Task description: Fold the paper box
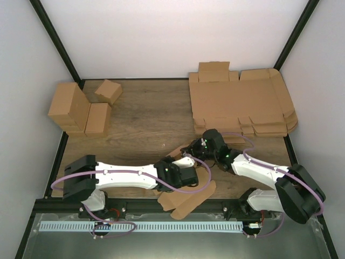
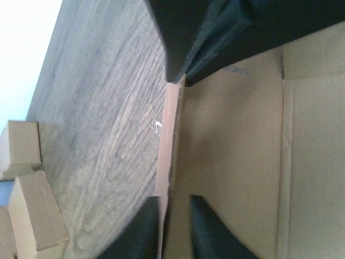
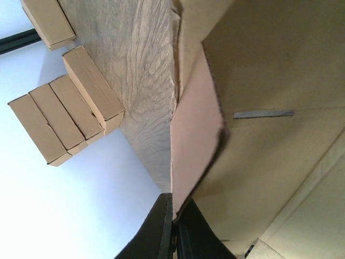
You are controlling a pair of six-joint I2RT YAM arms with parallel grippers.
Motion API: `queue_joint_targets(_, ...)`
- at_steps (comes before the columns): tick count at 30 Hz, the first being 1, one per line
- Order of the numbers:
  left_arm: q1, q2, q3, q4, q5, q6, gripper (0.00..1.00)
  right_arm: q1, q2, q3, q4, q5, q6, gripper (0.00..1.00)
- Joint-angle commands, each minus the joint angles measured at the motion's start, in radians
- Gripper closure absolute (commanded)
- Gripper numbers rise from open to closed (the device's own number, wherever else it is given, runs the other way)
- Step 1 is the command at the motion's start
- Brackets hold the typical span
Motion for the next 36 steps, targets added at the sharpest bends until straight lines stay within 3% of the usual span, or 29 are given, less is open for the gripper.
queue_joint_targets(1,-0.006,-0.024,0.016,0.019,0.011,-0.020,0.73,0.005,-0.018,-0.002,-0.011,0.027,0.001,0.99)
queue_joint_targets(3,-0.007,-0.051,0.012,0.038,0.059,-0.015,0.41,0.005,-0.029,-0.008,-0.011,0.038,-0.008,0.99)
queue_joint_targets(5,-0.002,-0.104,0.010,0.067,0.148,-0.005,0.20,0.005,-0.040,-0.022,0.018,0.042,-0.029,0.99)
queue_joint_targets(8,0.036,-0.196,0.023,0.087,0.345,0.003,0.02,0.005,-0.058,-0.073,0.116,0.039,-0.056,0.99)
queue_joint_targets(12,0.135,-0.299,0.058,0.085,0.581,-0.014,0.00,0.005,-0.085,-0.154,0.286,0.037,-0.127,0.99)
queue_joint_targets(20,0.461,-0.376,0.064,0.074,0.989,-0.048,0.00,0.005,-0.122,-0.250,0.573,0.049,-0.336,0.99)
queue_joint_targets(24,0.587,-0.337,0.095,0.022,0.996,-0.057,0.00,0.005,-0.075,-0.217,0.656,0.023,-0.385,0.99)
queue_joint_targets(28,0.668,-0.329,0.109,0.049,1.089,-0.001,0.00,0.005,0.011,-0.191,0.773,-0.020,-0.409,0.99)
queue_joint_targets(31,0.686,-0.312,0.110,0.066,1.133,0.044,0.00,0.004,0.076,-0.200,0.899,-0.050,-0.436,0.99)
queue_joint_targets(36,0.687,-0.298,0.048,0.105,1.062,0.059,0.00,-0.014,0.214,-0.240,1.126,-0.129,-0.418,0.99)
